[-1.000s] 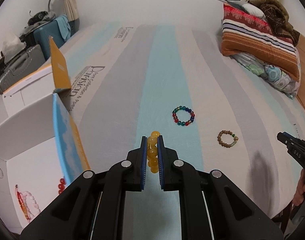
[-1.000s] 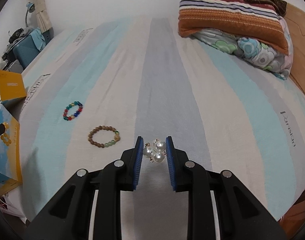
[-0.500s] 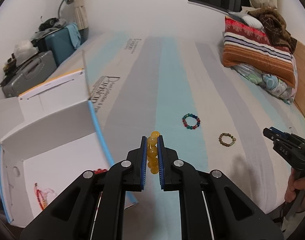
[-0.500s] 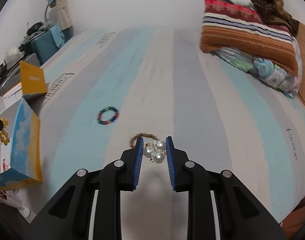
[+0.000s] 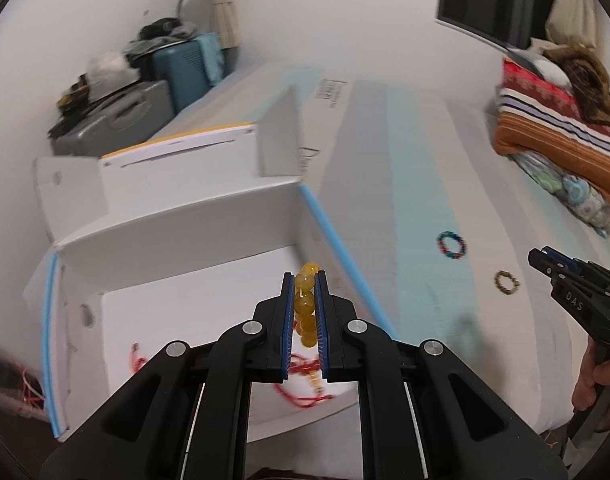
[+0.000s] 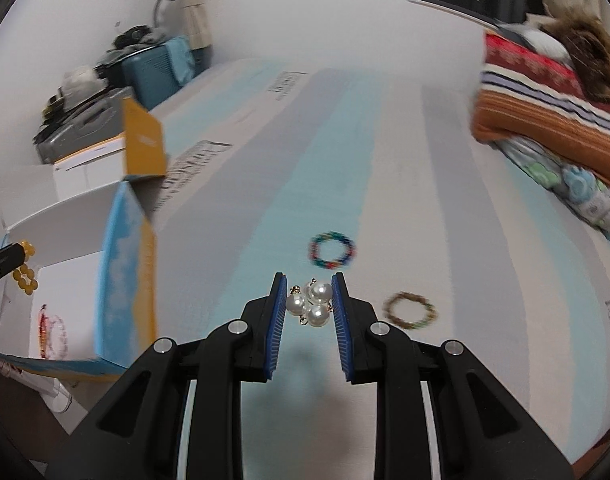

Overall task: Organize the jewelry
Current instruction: 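Carry the amber bracelet with the left tool while the right tool carries the pearls to the box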

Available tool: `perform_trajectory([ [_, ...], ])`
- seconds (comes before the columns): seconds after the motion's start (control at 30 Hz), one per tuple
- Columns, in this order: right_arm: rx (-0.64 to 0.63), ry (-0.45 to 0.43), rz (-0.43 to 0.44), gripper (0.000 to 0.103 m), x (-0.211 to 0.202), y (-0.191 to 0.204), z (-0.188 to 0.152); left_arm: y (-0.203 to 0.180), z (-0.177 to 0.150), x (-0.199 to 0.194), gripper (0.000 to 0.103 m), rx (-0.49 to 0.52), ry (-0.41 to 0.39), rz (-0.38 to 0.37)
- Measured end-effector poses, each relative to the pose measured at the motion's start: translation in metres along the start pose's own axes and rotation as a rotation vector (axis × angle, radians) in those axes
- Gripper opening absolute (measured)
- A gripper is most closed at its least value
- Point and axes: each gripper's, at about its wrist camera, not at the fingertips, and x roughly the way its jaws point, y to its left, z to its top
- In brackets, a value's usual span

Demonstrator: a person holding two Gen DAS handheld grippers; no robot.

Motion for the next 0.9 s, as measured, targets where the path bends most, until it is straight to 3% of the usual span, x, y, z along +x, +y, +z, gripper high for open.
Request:
perform_trajectory([
  [0.43,-0.156,-0.012,0.134,0.022,-0.006,0.133,0.008,0.099,-0.023,-0.008,0.009,-0.115,0.038,0.107],
  [0.73,-0.254,0.033,0.205,0.022,0.008,0.207,-0.001,0.136,-0.040,0.010,0.009,-0.165,0.115,0.145],
  [0.9,-0.300,0.102,0.225,0.022,0.024,0.235,-0.011,0.153,-0.049,0.029,0.009,-0.206,0.175,0.145],
])
